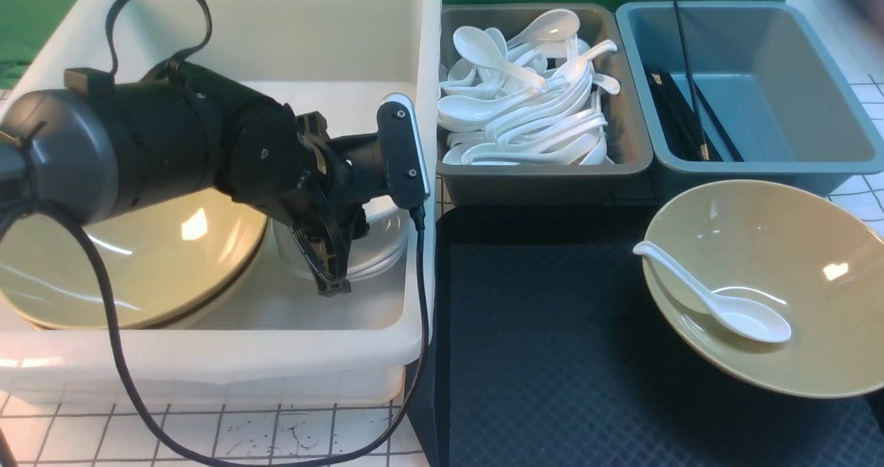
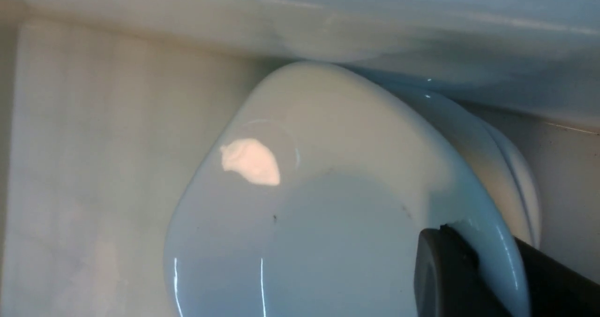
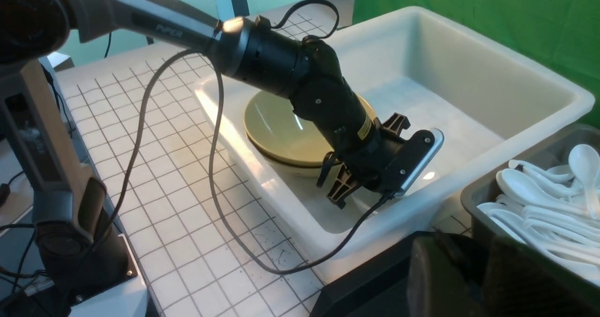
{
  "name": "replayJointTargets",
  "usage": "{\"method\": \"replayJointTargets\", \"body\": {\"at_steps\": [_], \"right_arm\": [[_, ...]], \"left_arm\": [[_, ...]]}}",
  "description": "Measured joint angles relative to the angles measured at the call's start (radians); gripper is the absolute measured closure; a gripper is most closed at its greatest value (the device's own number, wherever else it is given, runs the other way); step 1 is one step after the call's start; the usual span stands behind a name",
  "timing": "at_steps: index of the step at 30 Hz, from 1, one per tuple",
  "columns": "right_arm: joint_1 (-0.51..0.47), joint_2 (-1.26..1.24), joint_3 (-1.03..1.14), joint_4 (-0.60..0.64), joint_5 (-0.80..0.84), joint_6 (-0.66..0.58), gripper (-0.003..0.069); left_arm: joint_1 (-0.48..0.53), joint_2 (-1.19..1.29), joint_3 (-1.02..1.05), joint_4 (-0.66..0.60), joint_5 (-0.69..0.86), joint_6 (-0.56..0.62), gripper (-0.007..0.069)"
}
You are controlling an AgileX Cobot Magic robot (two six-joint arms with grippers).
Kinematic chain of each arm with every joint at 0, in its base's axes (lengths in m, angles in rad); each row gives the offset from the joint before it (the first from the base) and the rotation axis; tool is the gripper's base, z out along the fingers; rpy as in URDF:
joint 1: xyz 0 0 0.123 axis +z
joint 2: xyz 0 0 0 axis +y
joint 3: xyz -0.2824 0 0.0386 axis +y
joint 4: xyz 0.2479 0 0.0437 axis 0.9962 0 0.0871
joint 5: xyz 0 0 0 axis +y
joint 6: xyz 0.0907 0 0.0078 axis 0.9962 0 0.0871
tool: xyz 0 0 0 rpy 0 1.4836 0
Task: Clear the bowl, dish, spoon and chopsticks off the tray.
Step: Use the left arm to put the plate into the large storage box on the left
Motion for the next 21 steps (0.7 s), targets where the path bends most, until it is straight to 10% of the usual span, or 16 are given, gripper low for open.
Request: {"method": "replayJointTargets", "body": {"at_steps": [10,21], "right_arm": [[0.000,0.000,0.000,0.000,0.034,-0.001,0.0487],[0.000,0.000,-0.001,0.048,0.044,-0.012,0.0487]], "left_arm": [[0.000,0.015,0.000,0.005,0.026,0.004,0.0596],[0.000,-0.001,0.000,0.005,0.035,-0.026,0.0225]]}}
